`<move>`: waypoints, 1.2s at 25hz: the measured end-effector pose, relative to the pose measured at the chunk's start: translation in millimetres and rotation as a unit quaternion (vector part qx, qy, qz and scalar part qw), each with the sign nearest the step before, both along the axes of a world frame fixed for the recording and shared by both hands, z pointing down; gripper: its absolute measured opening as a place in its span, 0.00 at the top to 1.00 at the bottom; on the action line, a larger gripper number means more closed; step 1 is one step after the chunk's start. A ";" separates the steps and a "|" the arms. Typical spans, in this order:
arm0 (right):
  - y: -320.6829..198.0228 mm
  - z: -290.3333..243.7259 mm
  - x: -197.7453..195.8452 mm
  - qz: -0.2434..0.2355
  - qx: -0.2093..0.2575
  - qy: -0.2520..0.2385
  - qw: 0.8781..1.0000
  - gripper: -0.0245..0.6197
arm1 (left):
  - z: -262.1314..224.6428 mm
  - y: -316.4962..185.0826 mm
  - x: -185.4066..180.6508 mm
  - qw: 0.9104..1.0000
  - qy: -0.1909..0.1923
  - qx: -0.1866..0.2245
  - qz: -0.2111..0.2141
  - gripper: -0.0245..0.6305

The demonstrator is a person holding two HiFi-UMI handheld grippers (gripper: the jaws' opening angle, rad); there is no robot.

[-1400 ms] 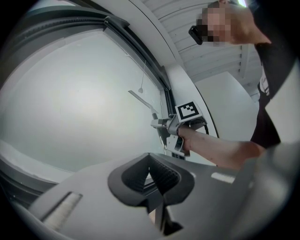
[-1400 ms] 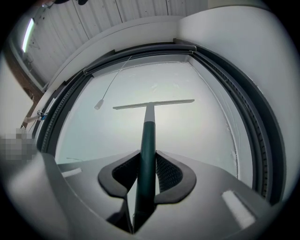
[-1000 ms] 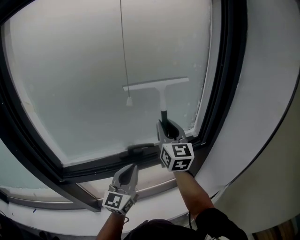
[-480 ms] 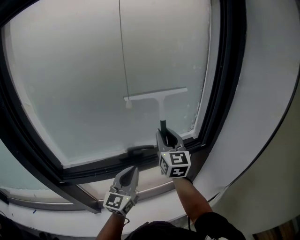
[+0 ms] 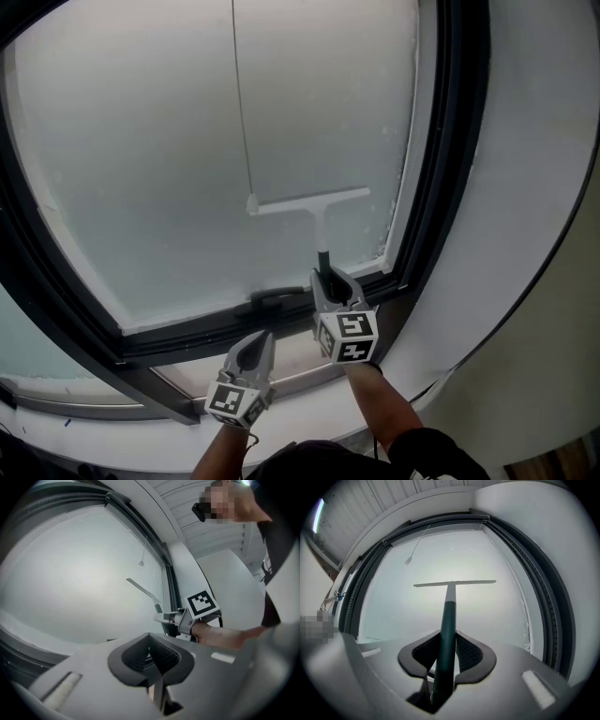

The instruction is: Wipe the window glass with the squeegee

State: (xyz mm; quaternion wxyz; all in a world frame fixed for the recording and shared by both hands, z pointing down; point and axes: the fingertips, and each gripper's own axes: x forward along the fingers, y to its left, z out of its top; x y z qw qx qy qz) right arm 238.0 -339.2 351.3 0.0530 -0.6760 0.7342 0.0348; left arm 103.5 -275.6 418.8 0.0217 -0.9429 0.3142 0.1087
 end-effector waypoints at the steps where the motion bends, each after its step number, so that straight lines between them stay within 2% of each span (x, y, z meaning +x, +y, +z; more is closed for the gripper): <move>1: 0.2 3.5 -0.1 0.000 -0.004 -0.001 1.000 0.82 | 4.4 -1.0 -0.5 1.000 -0.010 0.003 0.000 0.96; 3: 1.0 9.1 -0.3 -0.001 -0.010 -0.005 1.000 0.82 | 8.3 -1.6 -0.6 1.000 -0.017 0.004 -0.001 0.96; 6: 3.1 15.2 -1.7 -0.002 -0.015 -0.009 1.000 0.82 | 4.5 -0.6 1.4 1.000 -0.004 0.000 -0.002 0.96; 10: 5.0 30.2 -2.1 -0.006 -0.026 -0.010 1.000 0.82 | 12.3 -1.2 3.9 1.000 -0.016 -0.001 -0.003 0.96; 30: 14.0 78.3 -5.6 -0.011 -0.072 -0.009 0.997 0.82 | 20.0 -5.7 15.1 1.000 -0.022 -0.006 -0.010 0.96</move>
